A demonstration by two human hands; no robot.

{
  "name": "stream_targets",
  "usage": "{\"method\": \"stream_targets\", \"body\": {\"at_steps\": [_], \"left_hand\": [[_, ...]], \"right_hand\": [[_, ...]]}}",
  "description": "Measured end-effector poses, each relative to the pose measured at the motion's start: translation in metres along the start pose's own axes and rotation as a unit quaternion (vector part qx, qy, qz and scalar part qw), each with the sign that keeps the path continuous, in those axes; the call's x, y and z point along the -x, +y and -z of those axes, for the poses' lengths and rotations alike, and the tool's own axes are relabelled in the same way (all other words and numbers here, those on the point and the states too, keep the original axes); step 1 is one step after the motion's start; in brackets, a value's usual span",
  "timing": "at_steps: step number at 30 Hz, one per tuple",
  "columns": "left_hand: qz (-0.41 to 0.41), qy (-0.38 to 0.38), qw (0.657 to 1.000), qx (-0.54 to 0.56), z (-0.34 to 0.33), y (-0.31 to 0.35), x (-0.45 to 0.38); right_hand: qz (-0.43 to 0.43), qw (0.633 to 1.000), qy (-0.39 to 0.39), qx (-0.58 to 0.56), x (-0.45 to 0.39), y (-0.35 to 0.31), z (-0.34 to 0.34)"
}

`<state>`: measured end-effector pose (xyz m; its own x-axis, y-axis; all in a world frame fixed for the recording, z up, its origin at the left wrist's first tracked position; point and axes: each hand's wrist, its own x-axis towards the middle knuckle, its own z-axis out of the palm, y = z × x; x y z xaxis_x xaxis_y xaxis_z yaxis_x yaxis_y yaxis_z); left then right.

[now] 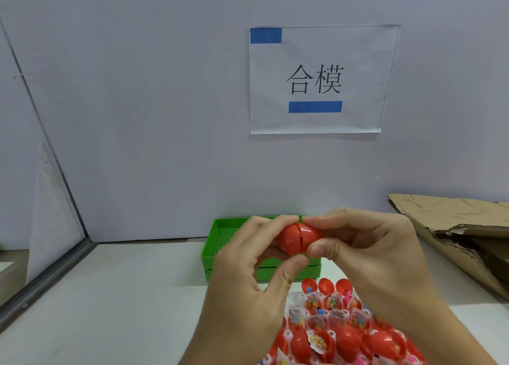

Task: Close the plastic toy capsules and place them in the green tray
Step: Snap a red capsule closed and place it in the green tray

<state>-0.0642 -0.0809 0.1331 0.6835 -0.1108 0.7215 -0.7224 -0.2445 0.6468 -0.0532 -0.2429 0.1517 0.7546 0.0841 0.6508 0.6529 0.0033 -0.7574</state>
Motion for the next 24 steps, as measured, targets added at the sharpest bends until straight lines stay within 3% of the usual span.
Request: {"method": "stream_targets", "body": {"at_steps": [13,24], "left_hand": [[0.023,0.016,0.999,0.040,0.009,-0.003,-0.004],[-0.060,0.019,0.987,-0.150,0.012,0.002,-0.006]], "right_hand": [[-0.009,1.000,-0.023,-0.014,0.001,0.001,0.001],[0.023,0.996,0.001,0.092,0.003,0.005,-0.005]]}}
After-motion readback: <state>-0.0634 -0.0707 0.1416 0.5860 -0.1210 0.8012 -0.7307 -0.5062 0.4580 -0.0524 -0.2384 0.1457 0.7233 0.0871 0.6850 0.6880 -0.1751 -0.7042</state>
